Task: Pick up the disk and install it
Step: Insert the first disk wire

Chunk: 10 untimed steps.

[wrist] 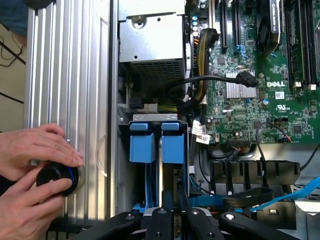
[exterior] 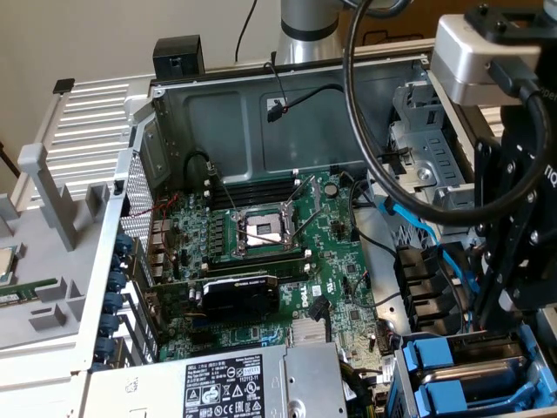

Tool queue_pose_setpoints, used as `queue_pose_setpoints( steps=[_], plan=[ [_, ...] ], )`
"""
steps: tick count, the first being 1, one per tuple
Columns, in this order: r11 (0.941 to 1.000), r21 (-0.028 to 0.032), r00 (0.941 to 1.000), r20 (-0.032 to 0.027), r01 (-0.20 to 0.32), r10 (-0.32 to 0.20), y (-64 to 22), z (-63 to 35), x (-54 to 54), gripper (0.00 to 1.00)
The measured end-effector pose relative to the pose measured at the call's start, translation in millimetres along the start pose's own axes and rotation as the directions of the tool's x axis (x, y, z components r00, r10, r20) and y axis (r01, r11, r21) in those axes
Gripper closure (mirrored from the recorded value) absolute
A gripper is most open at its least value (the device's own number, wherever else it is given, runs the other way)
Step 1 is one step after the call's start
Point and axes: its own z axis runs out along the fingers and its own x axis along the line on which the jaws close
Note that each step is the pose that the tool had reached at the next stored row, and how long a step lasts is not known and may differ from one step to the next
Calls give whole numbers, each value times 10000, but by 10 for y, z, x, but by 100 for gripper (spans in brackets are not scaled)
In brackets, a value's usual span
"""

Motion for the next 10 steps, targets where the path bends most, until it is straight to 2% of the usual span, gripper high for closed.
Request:
queue_pose_setpoints(
  steps=[4,7,10],
  plan=[
    [10000,12,10000,-1,-4,4,4,11,-2,84],
    [10000,48,10000,3,-8,8,26,21,-9,84],
    [10000,49,10000,3,-7,7,32,21,-8,84]
  ],
)
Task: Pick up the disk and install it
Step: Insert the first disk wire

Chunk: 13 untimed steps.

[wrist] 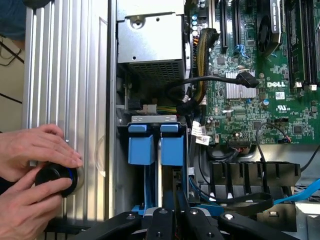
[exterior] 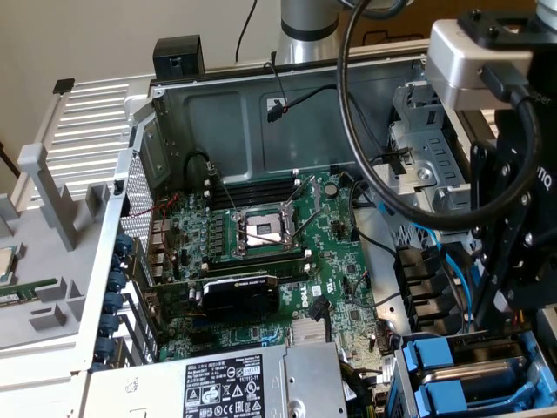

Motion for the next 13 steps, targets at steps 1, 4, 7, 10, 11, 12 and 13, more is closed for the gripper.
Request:
queue_pose_setpoints(
  steps=[1,4,7,10,11,12,13],
  plan=[
    [10000,0,10000,-2,1,-1,1,-1,0,84],
    [10000,0,10000,-1,0,0,4,0,0,84],
    [10000,0,10000,-1,1,-1,4,0,0,84],
    [10000,0,10000,12,3,-3,11,2,10,84],
    [10000,0,10000,25,1,-1,15,4,19,84],
    [10000,1,10000,40,3,-3,16,5,32,84],
    [10000,0,10000,65,7,-7,16,7,48,84]
  ],
)
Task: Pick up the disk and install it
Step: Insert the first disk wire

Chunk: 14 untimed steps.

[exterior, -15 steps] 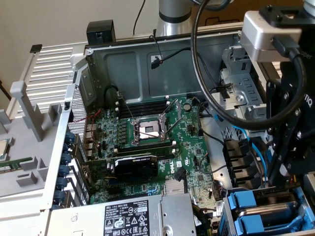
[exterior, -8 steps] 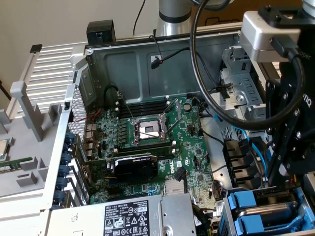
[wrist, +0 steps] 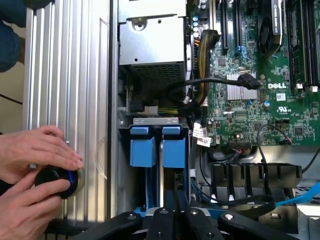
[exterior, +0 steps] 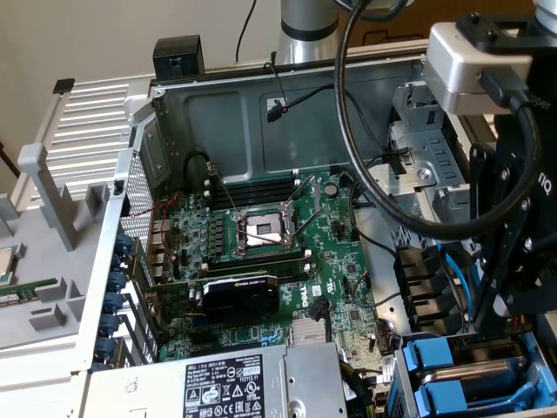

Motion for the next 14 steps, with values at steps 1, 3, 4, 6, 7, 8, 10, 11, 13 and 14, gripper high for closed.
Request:
queue_pose_setpoints(
  steps=[1,3,4,6,7,8,10,11,13,14],
  plan=[
    [10000,-1,10000,33,2,-2,1,2,15,84],
    [10000,3,9999,109,8,-8,3,3,26,84],
    [10000,8,9999,142,11,-11,4,2,25,84],
    [10000,10,9999,158,13,-13,4,3,26,84],
    [10000,10,9999,160,12,-12,4,3,26,84],
    [10000,10,9999,160,12,-12,4,3,26,84],
    [10000,10,9999,159,11,-11,7,3,27,84],
    [10000,10,9999,159,12,-12,8,3,27,84],
    [10000,9,9999,158,11,-11,13,3,27,84],
    [10000,9,9999,157,11,-11,15,3,27,84]
  ],
)
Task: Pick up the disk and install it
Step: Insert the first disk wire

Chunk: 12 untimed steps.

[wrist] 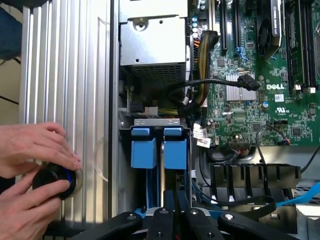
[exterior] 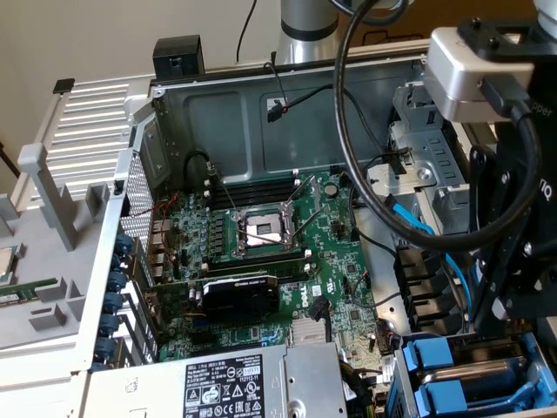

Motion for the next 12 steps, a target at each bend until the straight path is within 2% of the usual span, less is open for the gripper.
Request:
queue_pose_setpoints(
  steps=[2,3,4,5,6,12],
  plan=[
    [10000,1,10000,2,1,-1,3,1,-1,76],
    [10000,0,10000,1,1,-1,5,1,0,76],
    [10000,1,10000,1,1,-1,5,1,0,70],
    [10000,1,10000,1,1,-1,5,1,0,70],
    [10000,1,10000,1,1,-1,7,1,0,64],
    [10000,1,10000,7,1,-1,19,-14,57,64]
  ],
)
